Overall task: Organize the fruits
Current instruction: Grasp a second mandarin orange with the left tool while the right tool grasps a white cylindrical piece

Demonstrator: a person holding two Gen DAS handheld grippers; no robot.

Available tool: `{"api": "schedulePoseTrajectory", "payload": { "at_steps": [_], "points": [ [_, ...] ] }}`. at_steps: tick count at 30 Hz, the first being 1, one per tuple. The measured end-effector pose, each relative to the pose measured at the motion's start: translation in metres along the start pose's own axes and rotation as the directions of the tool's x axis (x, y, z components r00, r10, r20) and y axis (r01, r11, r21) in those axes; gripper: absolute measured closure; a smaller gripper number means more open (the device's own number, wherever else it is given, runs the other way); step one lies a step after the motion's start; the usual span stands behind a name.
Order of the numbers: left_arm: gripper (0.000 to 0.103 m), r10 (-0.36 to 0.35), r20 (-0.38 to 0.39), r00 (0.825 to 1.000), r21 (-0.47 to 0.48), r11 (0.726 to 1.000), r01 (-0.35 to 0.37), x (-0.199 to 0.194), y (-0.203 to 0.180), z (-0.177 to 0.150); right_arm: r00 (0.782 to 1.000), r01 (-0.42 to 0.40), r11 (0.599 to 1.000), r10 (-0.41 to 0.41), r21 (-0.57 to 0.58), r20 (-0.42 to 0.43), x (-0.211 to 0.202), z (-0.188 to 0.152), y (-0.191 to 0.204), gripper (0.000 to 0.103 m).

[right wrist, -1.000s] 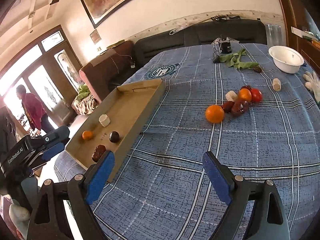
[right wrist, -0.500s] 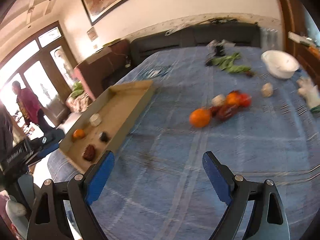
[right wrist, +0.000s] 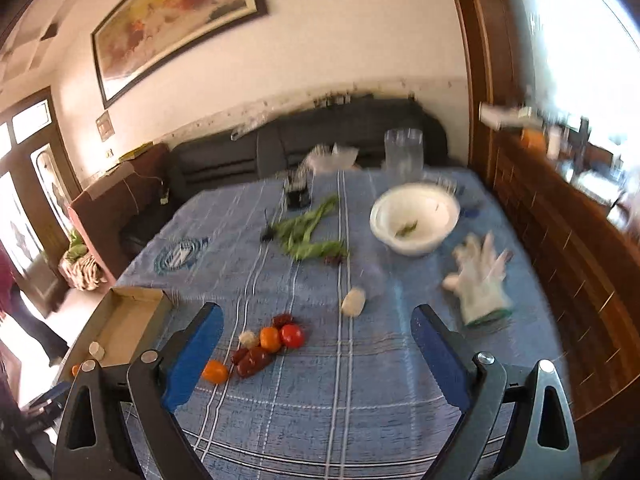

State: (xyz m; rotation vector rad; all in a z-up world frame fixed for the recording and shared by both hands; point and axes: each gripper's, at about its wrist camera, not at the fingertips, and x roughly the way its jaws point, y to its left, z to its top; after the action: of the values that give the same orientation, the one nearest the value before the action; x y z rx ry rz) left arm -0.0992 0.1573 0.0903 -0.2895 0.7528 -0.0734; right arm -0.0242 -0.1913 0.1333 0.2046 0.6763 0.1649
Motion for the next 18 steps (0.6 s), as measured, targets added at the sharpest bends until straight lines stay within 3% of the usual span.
{"api": "schedulePoseTrajectory", "payload": {
  "at_steps": [2, 5, 7, 9, 11, 18],
  "points": [
    [0.010, -0.020, -0.006, 1.000, 0.056, 0.998, 0.020, 0.011, -0.022, 0.003, 0.999, -0.026, 0.999, 0.027, 0.028, -0.044, 0.023, -0.007, -0.003, 0.006],
    [0.010, -0.045, -0.019, 0.999, 0.122, 0.991, 0.047, 0.033, -0.050, 0.008, 0.995, -0.027, 0.996, 0.035, 0.083, -0.093, 0.060, -0.011, -0.013, 0.016],
    [0.017, -0.052, -0.031, 0.998, 0.163, 0.985, 0.056, 0.051, -0.066, 0.009, 0.992, -0.019, 0.993, 0.034, 0.119, -0.121, 0.085, -0.010, -0.022, 0.020],
    [0.035, -0.068, -0.072, 0.995, 0.192, 0.978, 0.081, 0.075, -0.078, 0.010, 0.989, -0.005, 0.990, 0.027, 0.143, -0.147, 0.106, -0.008, -0.029, 0.026],
    [0.043, -0.080, -0.120, 0.990, 0.181, 0.978, 0.101, 0.101, -0.083, 0.011, 0.985, 0.021, 0.987, 0.008, 0.162, -0.175, 0.127, -0.005, -0.036, 0.027],
    [0.045, -0.091, -0.152, 0.984, 0.174, 0.978, 0.117, 0.147, -0.083, 0.012, 0.974, 0.072, 0.974, -0.023, 0.214, -0.225, 0.177, -0.001, -0.057, 0.027]
  ]
}}
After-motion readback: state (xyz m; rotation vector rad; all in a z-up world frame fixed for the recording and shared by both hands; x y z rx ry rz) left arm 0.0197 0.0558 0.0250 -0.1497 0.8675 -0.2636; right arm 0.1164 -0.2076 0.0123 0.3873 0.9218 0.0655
